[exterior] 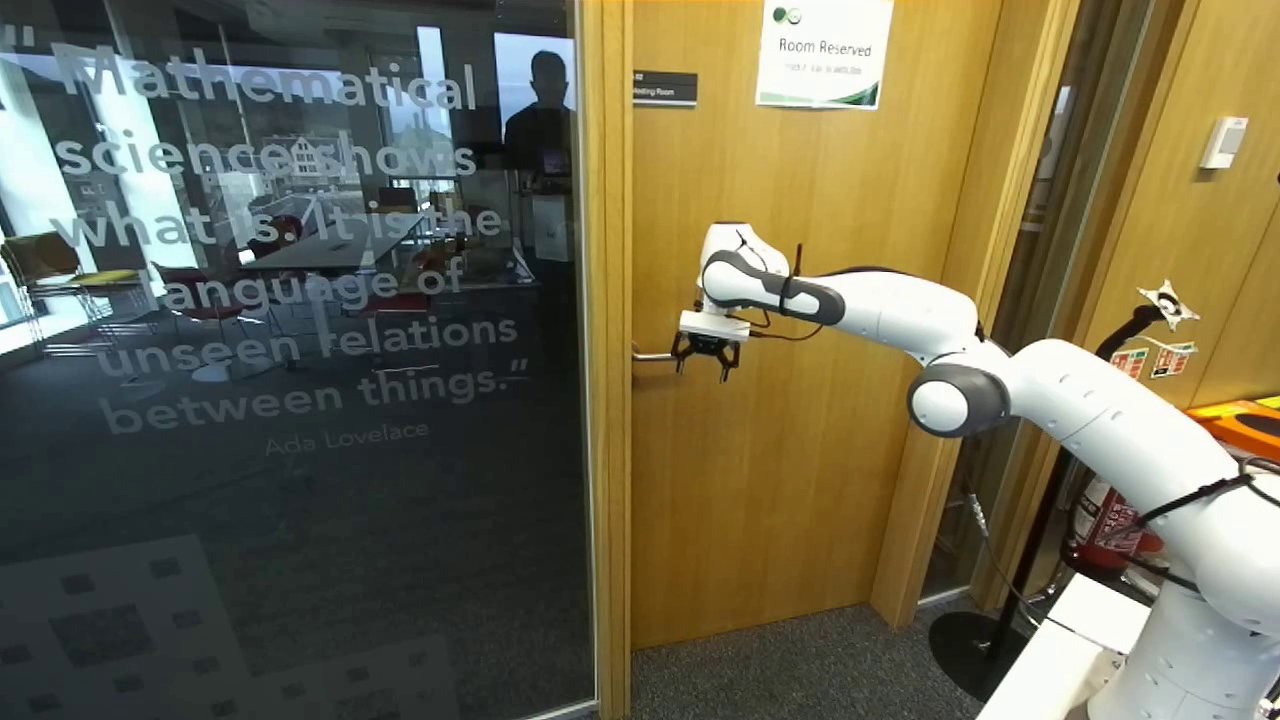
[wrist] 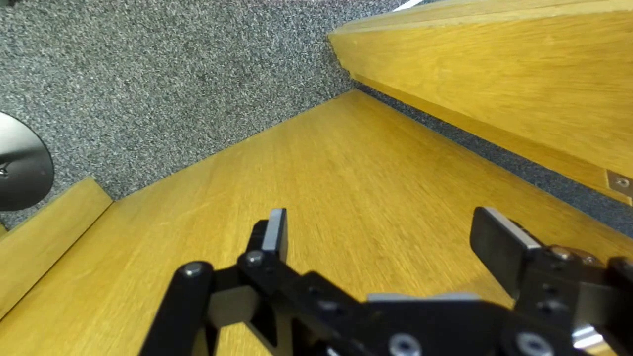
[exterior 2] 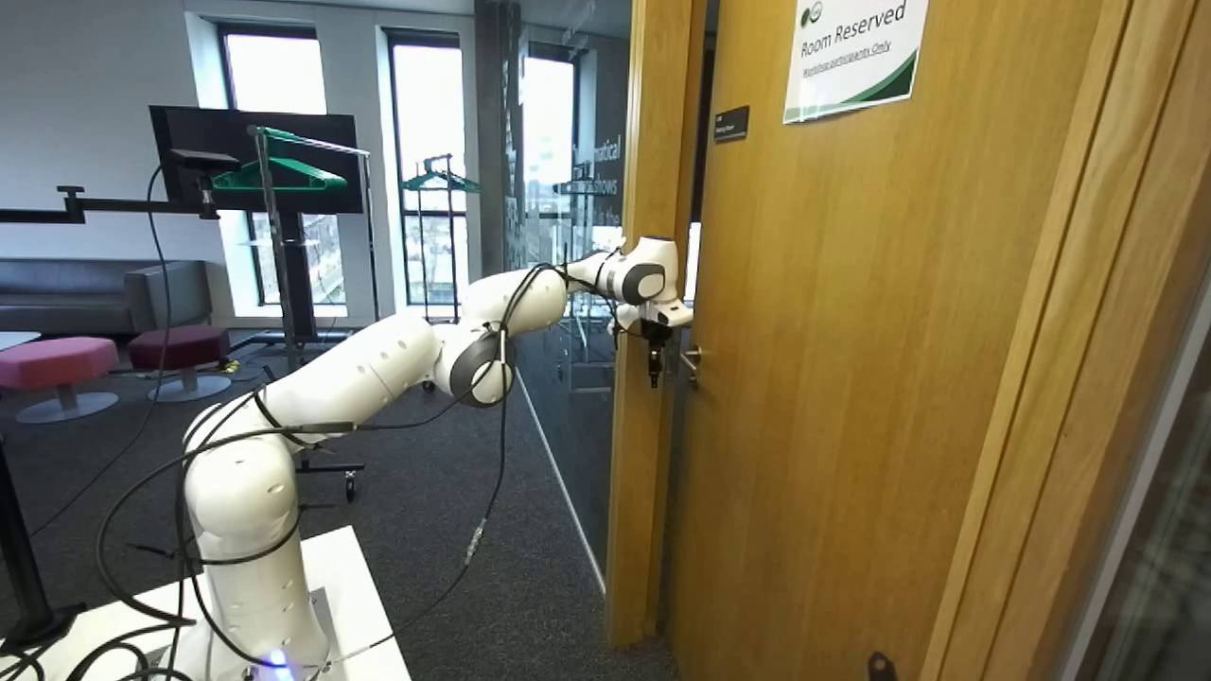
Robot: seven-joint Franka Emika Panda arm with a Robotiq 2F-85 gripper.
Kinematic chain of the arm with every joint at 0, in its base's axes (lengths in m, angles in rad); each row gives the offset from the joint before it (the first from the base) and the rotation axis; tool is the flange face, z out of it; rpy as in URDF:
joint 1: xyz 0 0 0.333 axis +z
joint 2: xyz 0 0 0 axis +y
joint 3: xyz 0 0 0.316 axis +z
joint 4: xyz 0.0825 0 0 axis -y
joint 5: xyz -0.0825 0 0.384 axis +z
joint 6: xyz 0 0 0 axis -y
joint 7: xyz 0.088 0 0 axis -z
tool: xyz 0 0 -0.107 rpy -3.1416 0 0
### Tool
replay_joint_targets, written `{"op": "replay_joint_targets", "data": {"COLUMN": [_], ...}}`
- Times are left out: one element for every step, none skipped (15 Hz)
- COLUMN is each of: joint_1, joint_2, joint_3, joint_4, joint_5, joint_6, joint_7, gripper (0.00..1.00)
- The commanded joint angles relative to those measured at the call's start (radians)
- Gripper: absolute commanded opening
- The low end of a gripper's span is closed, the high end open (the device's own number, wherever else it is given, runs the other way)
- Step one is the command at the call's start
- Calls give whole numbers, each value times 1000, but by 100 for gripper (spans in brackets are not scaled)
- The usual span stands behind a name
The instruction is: Push the door handle down and open the door
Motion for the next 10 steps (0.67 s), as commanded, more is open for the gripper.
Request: {"op": "replay_joint_targets", "data": {"joint_1": [6, 6, 6, 7, 6, 2, 2, 3, 3, 3], "joint_2": [-45, -46, -45, -45, -46, -36, -3, -2, 1, 4], "joint_3": [-30, -32, -37, -41, -41, -27, -29, -29, -29, -29], "joint_4": [-37, -36, -34, -30, -26, -22, 4, 4, 4, 4], "joint_5": [-36, -38, -41, -45, -48, -31, -30, -30, -30, -30], "joint_6": [-52, -58, -59, -56, -50, -37, -24, -24, -24, -24], "joint_7": [-8, -3, -2, -5, -25, -25, 0, 0, 0, 0], "gripper": [100, 100, 100, 100, 100, 100, 100, 100, 100, 100]}}
